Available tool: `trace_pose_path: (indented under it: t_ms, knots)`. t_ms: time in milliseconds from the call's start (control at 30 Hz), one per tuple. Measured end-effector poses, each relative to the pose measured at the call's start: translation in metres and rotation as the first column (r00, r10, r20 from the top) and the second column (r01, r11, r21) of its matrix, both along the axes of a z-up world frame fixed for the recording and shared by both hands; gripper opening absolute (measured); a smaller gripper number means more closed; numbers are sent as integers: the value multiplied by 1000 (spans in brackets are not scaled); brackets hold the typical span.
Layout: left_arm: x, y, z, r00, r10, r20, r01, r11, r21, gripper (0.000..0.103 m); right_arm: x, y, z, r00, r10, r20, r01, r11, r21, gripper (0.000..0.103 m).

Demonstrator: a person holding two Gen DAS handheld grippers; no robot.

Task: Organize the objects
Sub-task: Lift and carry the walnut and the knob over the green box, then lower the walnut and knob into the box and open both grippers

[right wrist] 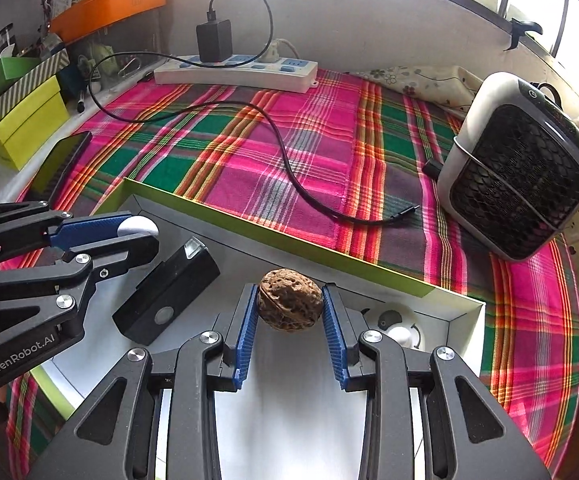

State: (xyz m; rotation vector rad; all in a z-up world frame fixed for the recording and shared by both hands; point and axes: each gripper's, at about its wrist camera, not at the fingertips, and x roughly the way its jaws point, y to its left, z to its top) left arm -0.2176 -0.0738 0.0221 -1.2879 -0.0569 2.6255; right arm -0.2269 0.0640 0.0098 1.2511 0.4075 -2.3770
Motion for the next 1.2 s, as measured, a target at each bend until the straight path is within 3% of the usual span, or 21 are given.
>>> trace_pose_path:
  t_ms: [433, 1033, 1100, 1200]
  knots:
    - [0, 6, -2, 1000, -4, -20, 2, 998, -55, 21, -4, -7, -6, 1000, -4, 4, 4, 1000, 27, 33]
    - [-2, 5, -2, 1000, 3, -16, -4, 999, -51, 23, -6, -5, -6, 1000, -21, -2, 21, 999, 28, 33]
    - [-1, 4, -2, 1000, 5, -13, -5, 999, -45, 24, -6, -3, -5, 1000, -29, -7, 29, 999, 24, 35]
    - [1, 5, -2, 1000, 3, -12, -3, 999, -45, 26, -5, -1, -3, 999, -36, -17, 37, 999, 13, 46]
